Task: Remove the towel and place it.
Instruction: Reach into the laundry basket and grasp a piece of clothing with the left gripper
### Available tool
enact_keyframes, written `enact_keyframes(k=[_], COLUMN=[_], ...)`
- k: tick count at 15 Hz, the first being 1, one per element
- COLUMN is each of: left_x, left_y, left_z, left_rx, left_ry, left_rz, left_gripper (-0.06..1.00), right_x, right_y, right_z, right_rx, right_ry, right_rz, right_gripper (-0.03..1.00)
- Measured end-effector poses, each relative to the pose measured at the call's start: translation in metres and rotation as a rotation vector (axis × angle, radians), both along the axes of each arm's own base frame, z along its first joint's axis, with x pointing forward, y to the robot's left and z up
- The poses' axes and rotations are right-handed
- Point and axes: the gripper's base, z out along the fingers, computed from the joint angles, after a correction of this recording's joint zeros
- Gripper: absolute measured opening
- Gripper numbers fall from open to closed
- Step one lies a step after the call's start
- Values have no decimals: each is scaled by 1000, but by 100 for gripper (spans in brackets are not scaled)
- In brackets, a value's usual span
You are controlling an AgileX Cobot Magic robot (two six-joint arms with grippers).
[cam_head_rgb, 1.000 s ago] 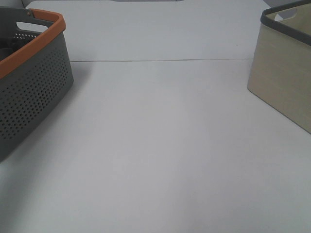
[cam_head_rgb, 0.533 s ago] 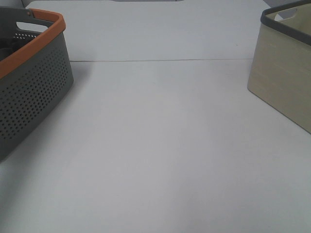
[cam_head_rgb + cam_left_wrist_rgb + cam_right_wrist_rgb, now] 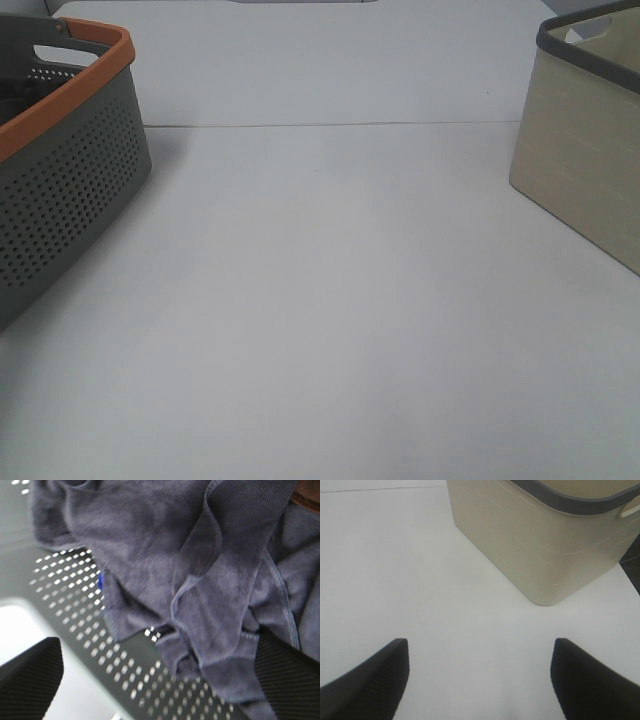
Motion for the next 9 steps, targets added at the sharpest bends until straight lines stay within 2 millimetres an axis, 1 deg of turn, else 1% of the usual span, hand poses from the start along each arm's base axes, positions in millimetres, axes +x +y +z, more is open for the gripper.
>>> enact_keyframes(k=[1,3,6,8,9], left_x=[11,18,28,32,33], left_y=[1,3,4,4,4], left_z=[-29,-54,-76,-86,-87], left_rx=[2,21,37,40,40], left_ry=[52,96,95,86,84], left_rz=[-10,-29,-59,-72,-75], left_gripper=[98,98,97,92,86], right_x=[0,0,0,0,0], right_y=[0,0,0,0,0], right_z=[0,0,0,0,0], right_rx=[0,0,0,0,0], right_ry=[0,0,0,0,0], right_rz=[0,0,0,0,0], right_gripper=[70,70,70,70,70])
